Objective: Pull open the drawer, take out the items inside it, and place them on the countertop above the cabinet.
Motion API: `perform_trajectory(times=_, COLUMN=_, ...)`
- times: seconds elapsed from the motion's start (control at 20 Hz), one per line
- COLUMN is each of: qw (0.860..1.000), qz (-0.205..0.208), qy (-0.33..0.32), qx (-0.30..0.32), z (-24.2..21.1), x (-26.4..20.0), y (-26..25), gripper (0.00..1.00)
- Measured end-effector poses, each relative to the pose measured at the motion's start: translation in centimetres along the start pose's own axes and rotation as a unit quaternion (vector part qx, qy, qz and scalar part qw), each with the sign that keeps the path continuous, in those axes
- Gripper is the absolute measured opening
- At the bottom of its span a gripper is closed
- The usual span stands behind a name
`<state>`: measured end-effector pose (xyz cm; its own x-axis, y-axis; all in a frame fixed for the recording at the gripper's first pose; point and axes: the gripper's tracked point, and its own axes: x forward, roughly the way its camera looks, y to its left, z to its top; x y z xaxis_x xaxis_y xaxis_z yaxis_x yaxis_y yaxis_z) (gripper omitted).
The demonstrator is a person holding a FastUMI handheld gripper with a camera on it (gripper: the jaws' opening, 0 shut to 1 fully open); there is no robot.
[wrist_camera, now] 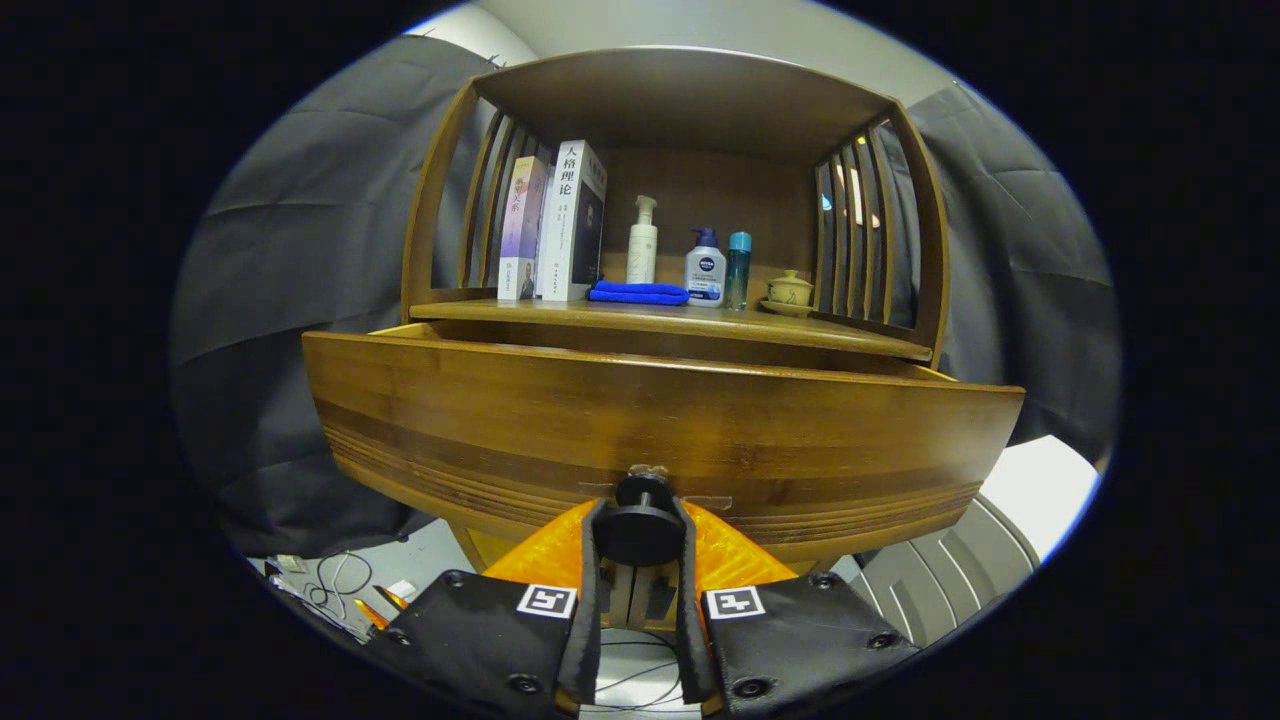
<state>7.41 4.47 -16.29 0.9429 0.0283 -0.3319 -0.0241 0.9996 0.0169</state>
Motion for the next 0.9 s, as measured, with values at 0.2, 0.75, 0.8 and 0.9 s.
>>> perform_trajectory(times=0.2, qw=1.000, qz=0.002, qy=0.005, qx=-0.001, z=-0.9, x=-1.7, y=0.3, gripper=0.33)
perform_trajectory(times=0.75, qw=1.000, qz=0.018, qy=0.004, qx=-0.002, z=-2.3, x=-4.9, y=1.9, gripper=0.33)
perform_trajectory(times=0.8, qw=1.000, qz=0.018, qy=0.004, qx=-0.002, z=-2.3, x=-5.1, y=1.9, gripper=0.33)
perform_trajectory(times=0.9, qw=1.000, qz=0.016, qy=0.006, qx=0.008, z=-2.6, x=-5.7, y=2.2, gripper=0.33)
